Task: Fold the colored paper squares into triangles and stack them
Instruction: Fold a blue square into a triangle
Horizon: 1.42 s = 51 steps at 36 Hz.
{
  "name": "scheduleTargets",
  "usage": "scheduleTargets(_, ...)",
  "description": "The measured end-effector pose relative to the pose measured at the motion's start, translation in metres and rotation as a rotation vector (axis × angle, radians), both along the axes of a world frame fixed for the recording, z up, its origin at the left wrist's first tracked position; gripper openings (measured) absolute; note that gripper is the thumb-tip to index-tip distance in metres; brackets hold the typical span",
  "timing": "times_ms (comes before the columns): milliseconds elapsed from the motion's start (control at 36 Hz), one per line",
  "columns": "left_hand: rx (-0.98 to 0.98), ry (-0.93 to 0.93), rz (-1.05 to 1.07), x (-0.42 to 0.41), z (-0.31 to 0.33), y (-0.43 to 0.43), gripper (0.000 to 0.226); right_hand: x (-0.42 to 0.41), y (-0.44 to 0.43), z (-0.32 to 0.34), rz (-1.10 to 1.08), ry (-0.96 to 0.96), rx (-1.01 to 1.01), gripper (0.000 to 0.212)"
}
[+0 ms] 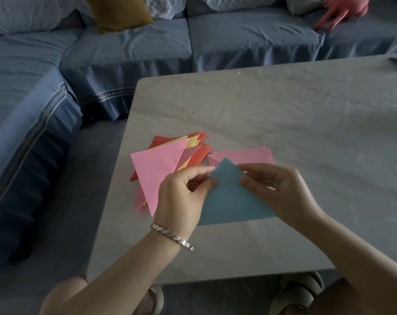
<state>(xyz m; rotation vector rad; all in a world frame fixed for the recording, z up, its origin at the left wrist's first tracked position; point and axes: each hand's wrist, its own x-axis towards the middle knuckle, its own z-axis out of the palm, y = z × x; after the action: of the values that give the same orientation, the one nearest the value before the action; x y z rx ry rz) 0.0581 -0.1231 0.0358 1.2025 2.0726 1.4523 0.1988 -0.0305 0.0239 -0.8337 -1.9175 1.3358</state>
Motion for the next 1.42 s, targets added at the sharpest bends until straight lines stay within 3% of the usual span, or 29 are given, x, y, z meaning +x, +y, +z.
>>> scheduleTargets(250, 0.002, -0.02, 0.009, 0.0, 0.001, 0.0, 0.027, 0.001, 0.001, -0.003, 0.022, 0.05, -0.06, 0.036)
scheduleTargets(694, -0.005, 0.021, -0.033, 0.005, 0.001, -0.001, 0.019, -0.002, 0.0, 0.001, -0.01, 0.045, -0.114, 0.025)
scheduleTargets(944, -0.126, -0.156, -0.098, -0.002, 0.0, -0.004, 0.035, -0.006, -0.001, 0.005, 0.112, -0.111, 0.01, 0.027)
scheduleTargets(1028, -0.224, -0.185, -0.269, -0.012, 0.0, -0.006, 0.025, -0.012, 0.0, 0.006, 0.259, -0.232, 0.145, 0.033)
scheduleTargets(1083, -0.251, -0.144, -0.288, -0.017, -0.002, -0.01, 0.023, -0.021, 0.0, 0.005, 0.3, -0.286, 0.224, 0.024)
scheduleTargets(1139, -0.227, -0.1, -0.213, -0.024, -0.007, -0.013, 0.025, -0.03, -0.001, 0.0, 0.266, -0.302, 0.422, 0.014)
scheduleTargets(1194, -0.208, -0.104, -0.083, -0.033, -0.015, -0.014, 0.026, -0.039, -0.004, -0.012, 0.204, -0.326, 0.618, 0.024)
scheduleTargets(1278, -0.217, -0.38, 0.201, -0.054, -0.04, -0.01, 0.023, -0.051, -0.015, -0.025, 0.138, -0.337, 0.635, 0.03)
scheduleTargets(1333, -0.225, -0.555, 0.341, -0.069, -0.059, -0.012, 0.019, -0.057, -0.026, -0.037, 0.214, -0.376, 0.688, 0.032)
scheduleTargets(1361, -0.241, -0.551, 0.375, -0.075, -0.07, -0.015, 0.015, -0.059, -0.031, -0.045, 0.276, -0.436, 0.73, 0.035)
scheduleTargets(1417, -0.299, -0.366, 0.409, -0.081, -0.085, -0.021, 0.012, -0.062, -0.041, -0.061, 0.414, -0.595, 0.76, 0.043)
